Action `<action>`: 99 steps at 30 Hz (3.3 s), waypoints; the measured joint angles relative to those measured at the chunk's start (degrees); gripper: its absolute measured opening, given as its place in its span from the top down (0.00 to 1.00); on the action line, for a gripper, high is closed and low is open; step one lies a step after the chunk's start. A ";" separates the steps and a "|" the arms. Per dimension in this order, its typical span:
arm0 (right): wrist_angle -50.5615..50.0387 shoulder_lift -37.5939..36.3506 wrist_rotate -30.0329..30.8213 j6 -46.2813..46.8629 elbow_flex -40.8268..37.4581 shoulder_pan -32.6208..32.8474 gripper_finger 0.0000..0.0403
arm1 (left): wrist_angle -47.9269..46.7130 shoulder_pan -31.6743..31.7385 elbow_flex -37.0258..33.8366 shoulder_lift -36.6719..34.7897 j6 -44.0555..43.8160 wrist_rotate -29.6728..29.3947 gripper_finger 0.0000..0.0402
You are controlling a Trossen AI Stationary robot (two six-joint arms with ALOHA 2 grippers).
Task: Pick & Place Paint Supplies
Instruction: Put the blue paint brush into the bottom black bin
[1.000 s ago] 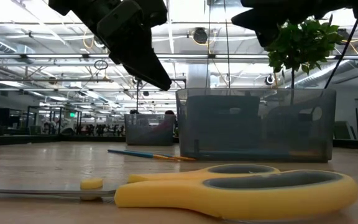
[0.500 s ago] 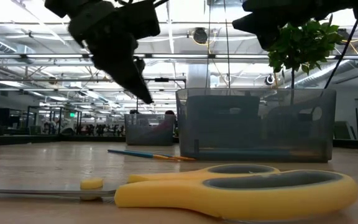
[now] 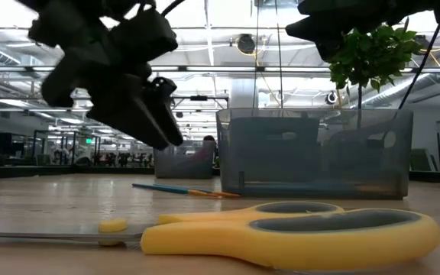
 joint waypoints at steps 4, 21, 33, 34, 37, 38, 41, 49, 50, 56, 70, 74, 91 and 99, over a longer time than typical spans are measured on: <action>0.02 0.00 0.01 0.02 0.00 0.00 0.58 | 3.89 1.67 -1.42 2.59 0.13 2.72 0.48; -0.42 0.00 0.00 0.15 0.00 0.00 0.57 | 3.02 5.43 -1.22 8.61 -6.73 11.44 0.48; -0.48 0.00 0.01 0.15 0.00 0.00 0.57 | -1.38 3.89 -1.14 8.54 -27.45 12.78 0.48; -0.48 0.00 0.01 0.15 0.00 0.00 0.58 | -1.42 3.75 -1.16 8.54 -29.38 13.17 0.48; -0.48 0.00 0.01 0.15 0.00 0.00 0.57 | -1.44 3.46 -1.20 8.54 -31.76 14.79 0.48; -0.48 0.00 0.01 0.15 0.00 0.00 0.57 | -1.44 3.34 -1.21 8.54 -31.86 15.08 0.48; -0.48 0.00 0.00 0.04 0.00 0.00 0.57 | -1.40 3.08 -1.22 8.54 -32.57 15.85 0.48; -0.48 0.00 0.00 0.02 0.00 0.01 0.57 | -1.35 2.78 -1.36 8.61 -25.90 15.74 0.48; -0.49 0.00 0.00 0.02 0.00 0.00 0.58 | -1.41 2.72 -1.40 8.61 -23.16 15.56 0.48; -0.50 0.00 0.01 0.00 0.00 0.01 0.57 | -1.24 2.21 -1.44 8.53 -12.81 14.37 0.48; -0.50 0.00 -0.01 0.00 0.00 0.00 0.58 | -2.03 -0.79 -1.51 6.03 -10.47 16.38 0.48; -0.50 0.00 -0.01 0.00 0.00 0.02 0.58 | -1.95 -1.31 -1.51 6.03 -10.38 16.18 0.48; -0.49 0.00 -0.01 0.00 0.00 0.02 0.58 | -0.24 -2.62 -1.51 -0.76 -7.03 12.44 0.48; -0.49 0.00 0.01 -0.02 0.00 0.02 0.58 | 6.21 -6.30 -1.36 -0.88 -5.10 14.36 0.48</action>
